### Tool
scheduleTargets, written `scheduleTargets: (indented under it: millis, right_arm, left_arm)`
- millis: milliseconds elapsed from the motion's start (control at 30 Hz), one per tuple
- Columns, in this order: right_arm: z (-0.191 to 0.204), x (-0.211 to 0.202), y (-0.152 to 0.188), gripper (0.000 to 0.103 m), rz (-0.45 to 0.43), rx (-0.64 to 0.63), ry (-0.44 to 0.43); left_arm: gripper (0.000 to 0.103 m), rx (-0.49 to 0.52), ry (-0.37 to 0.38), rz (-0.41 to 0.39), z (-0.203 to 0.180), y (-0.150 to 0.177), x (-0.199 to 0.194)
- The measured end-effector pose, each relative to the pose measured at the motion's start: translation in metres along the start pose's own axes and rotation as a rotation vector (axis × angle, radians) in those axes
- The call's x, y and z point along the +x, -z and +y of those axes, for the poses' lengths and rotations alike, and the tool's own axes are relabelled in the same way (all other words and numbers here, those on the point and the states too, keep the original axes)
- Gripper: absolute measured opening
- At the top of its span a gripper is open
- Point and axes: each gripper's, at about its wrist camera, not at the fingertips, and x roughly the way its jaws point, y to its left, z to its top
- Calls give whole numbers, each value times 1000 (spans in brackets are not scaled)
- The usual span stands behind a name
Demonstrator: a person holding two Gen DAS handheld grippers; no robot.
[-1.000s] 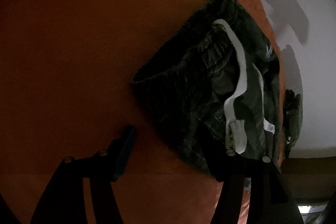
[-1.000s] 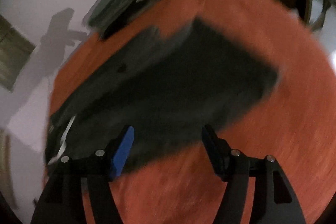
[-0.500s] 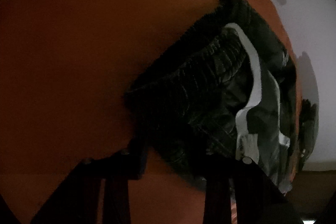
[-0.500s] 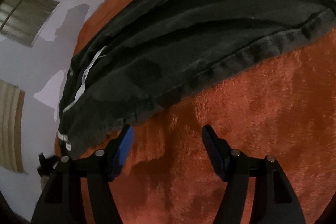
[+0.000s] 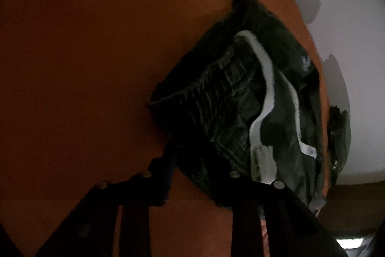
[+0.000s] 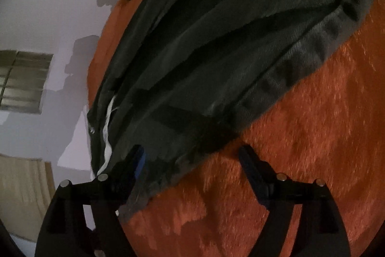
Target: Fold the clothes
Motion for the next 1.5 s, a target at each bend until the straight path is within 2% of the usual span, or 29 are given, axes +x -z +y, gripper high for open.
scheduleTargets:
  millis: [67,133,167,200,267,333,367,400,467,533,767,900,967,1033,1067,1100,1167,1200,1233,1367,1500]
  right_arm:
    - [0,8,-5,81,14,16,4]
    - [-1,14,-9,81,19,26,5]
    - [-1,16,-10,81,16,29,5]
    - [-1,19,-12,80,14,32,5]
    - [-1,18,-14,68,-8,40,9]
    - [-3,13,-16,33,-44,47,18]
    - [-4,11,-16,23,-60,40,35]
    - [-6,11,-13,6,-64,18,45]
    - [-9,9,-8,4,-74,-24,64]
    - [-16,-1,7,3,-82,-20,43]
    - [-15,-34,66,3,-48,-45,37]
    - [-18,-39,92,3,-14,-54,45]
    - [-34,-27,92,6,23,-6,28]
    - [-49,-25,86,23,49,84,-11]
    - [-57,-26,83,23,58,122,-32]
    - [-60,-36,79,29,31,123,-31]
    - [-67,-56,72,48,-23,126,-27]
    - [-70,-69,67,62,-74,123,-14]
    - [-77,-87,59,69,-145,132,3]
    - [-116,-124,16,69,-292,201,96]
    - [-142,-140,-28,69,-355,279,100]
  left_arm:
    - [50,-22,27,28,5,-1,6]
    - [50,-9,4,27,-1,-2,13]
    - [43,2,-19,19,-4,-2,15]
    - [24,8,-41,7,-5,0,17]
    - [21,20,-77,-19,-7,4,18]
    - [20,17,-53,-47,-6,8,8]
    - [20,16,-41,-61,-5,11,3]
    - [20,18,-26,-72,-5,13,-2]
    - [19,31,4,-78,-6,16,-12]
    - [18,36,32,-86,-8,13,-21]
    - [17,13,104,-106,18,-14,-62]
    - [17,35,96,-107,31,-30,-52]
    - [18,26,82,-71,32,-30,-36]
    - [19,18,74,-52,33,-30,-25]
    - [20,14,72,-48,34,-31,-21]
    - [21,10,72,-43,35,-31,-18]
    - [23,-5,81,-34,38,-33,-18]
    - [23,-11,81,-32,39,-33,-17]
    - [24,-16,82,-30,39,-32,-16]
    - [24,-40,83,-22,43,-31,-13]
    - [24,-80,86,-11,47,-34,-6]
